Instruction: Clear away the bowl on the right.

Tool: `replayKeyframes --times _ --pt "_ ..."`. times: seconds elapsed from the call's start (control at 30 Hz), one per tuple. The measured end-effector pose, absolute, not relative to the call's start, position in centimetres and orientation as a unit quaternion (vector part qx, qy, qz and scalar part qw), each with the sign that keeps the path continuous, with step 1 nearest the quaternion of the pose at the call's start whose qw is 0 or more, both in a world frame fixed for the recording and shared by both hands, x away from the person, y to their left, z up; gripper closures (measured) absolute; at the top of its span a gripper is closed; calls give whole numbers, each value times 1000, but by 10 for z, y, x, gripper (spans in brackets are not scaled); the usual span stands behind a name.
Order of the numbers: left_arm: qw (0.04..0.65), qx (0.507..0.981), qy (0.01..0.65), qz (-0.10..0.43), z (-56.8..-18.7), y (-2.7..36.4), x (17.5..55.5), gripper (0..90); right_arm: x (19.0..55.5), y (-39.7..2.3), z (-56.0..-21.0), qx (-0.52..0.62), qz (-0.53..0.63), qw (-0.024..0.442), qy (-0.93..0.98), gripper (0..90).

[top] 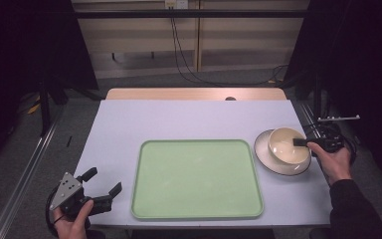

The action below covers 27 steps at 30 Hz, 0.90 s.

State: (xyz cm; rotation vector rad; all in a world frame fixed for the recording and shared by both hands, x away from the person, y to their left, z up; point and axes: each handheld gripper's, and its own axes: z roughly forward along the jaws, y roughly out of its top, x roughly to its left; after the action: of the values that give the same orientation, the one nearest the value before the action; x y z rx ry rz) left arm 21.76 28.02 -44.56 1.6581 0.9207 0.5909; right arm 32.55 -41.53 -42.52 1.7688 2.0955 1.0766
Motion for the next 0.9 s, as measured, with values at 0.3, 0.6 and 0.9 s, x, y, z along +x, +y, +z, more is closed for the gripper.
replayKeyframes --times 0.3,0.6,0.9 --pt "547 699 389 247 -446 280 217 17 318 -413 -415 586 382 95 709 842" --pt "548 699 389 246 -446 280 218 17 313 -414 -404 578 405 94 702 842" --pt "548 699 389 247 -446 280 218 17 311 -415 -398 573 417 99 698 841"
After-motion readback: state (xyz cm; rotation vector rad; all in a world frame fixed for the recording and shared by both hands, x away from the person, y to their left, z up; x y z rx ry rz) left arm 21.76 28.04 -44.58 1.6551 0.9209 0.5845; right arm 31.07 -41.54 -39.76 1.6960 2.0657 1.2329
